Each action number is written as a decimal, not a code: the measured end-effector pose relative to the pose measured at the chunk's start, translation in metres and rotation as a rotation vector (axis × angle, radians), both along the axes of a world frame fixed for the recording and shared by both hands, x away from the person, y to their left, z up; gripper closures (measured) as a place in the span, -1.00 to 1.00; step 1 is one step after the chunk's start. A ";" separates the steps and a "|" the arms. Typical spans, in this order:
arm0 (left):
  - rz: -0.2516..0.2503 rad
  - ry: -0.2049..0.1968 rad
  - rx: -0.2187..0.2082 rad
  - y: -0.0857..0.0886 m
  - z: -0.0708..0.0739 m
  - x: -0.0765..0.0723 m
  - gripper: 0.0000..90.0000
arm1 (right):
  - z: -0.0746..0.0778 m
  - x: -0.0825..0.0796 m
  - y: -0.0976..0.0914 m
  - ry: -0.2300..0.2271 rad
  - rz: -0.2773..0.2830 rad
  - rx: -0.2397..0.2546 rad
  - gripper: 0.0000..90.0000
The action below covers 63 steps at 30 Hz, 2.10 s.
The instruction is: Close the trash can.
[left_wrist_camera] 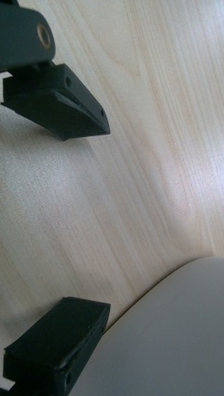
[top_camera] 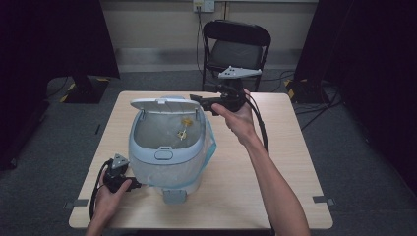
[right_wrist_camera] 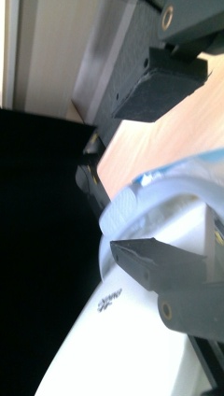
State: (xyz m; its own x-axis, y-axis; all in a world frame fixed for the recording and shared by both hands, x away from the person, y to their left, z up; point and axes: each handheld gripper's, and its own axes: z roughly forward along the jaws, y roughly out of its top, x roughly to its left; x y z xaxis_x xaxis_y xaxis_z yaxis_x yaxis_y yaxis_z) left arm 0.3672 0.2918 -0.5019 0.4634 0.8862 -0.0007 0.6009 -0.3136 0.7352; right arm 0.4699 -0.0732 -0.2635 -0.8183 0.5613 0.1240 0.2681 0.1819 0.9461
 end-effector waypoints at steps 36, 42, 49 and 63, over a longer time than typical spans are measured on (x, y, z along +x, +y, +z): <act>0.002 0.000 0.001 0.000 0.000 0.000 -0.73 | -0.012 -0.044 0.026 -0.031 0.106 -0.046 -0.39; 0.001 0.000 0.001 0.000 0.000 0.000 -0.73 | -0.015 -0.053 0.037 -0.035 0.160 -0.083 -0.48; 0.001 0.000 0.001 0.000 0.000 0.000 -0.73 | -0.018 -0.061 0.045 -0.048 0.171 -0.104 -0.53; 0.004 -0.001 0.004 0.000 0.000 0.000 -0.73 | -0.018 -0.086 0.054 -0.060 0.135 -0.122 -0.53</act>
